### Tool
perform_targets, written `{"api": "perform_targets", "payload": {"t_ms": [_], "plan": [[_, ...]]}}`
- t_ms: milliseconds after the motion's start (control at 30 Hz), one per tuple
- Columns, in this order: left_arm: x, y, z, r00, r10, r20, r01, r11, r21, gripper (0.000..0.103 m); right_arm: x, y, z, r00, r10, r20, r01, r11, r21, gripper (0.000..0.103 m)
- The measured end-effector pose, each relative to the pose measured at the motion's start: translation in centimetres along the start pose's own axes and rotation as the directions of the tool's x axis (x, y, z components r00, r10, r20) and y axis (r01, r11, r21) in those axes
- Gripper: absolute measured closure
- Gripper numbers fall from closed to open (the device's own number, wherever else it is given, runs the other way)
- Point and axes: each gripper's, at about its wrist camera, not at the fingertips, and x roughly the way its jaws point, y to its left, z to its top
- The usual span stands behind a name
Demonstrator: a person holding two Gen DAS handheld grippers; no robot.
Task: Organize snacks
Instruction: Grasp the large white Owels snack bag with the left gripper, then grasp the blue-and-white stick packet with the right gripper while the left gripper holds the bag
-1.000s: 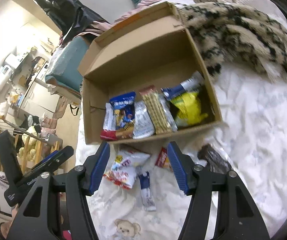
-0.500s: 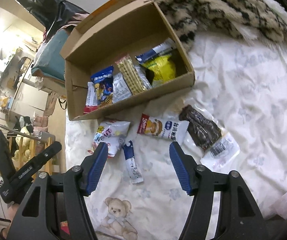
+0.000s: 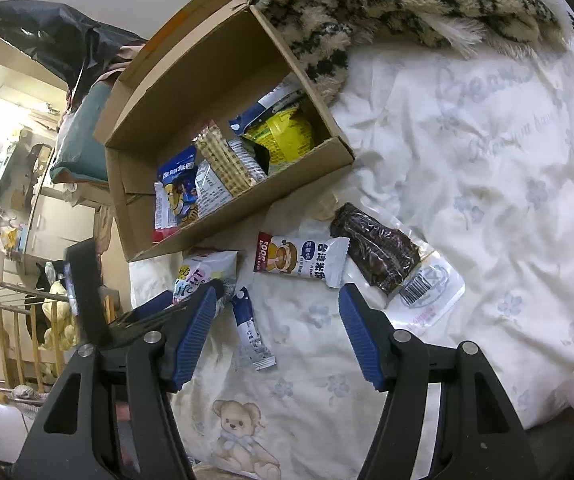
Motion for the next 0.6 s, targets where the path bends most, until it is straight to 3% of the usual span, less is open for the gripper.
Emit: {"api": "perform_targets", "payload": {"t_ms": [67,233,333,600], "plan": [[0.8,-0.1,0.2,1.0,-0.011,-0.027,0.011,1.0,0.003,0.011,0.0,-0.1,0.1,1.0,0.014,0.006,-0.014,1.0,0.009,0.037],[1.4,0.2,0.1,0.999,0.016,-0.042,-0.016,1.0,0.011,0.056,0.1,-0.6,0.6,0.999,0.047,0.006,-0.047,0.998,0.046,0.037],[0.7,0.1,-0.3,0.999,0.03,-0.029,-0.028,0.998,0.054,0.064,0.4,-0.6,0.7,0.999,0.053,-0.002,-0.053,0.997,0.055,0.037],[-4.7,0.6,-2.1,1.0,0.012,0.029,-0.012,1.0,0.026,0.066,0.7,0.2,0.5,0.999,0.039,-0.01,-0.038,0.999,0.03,0.037]]}}
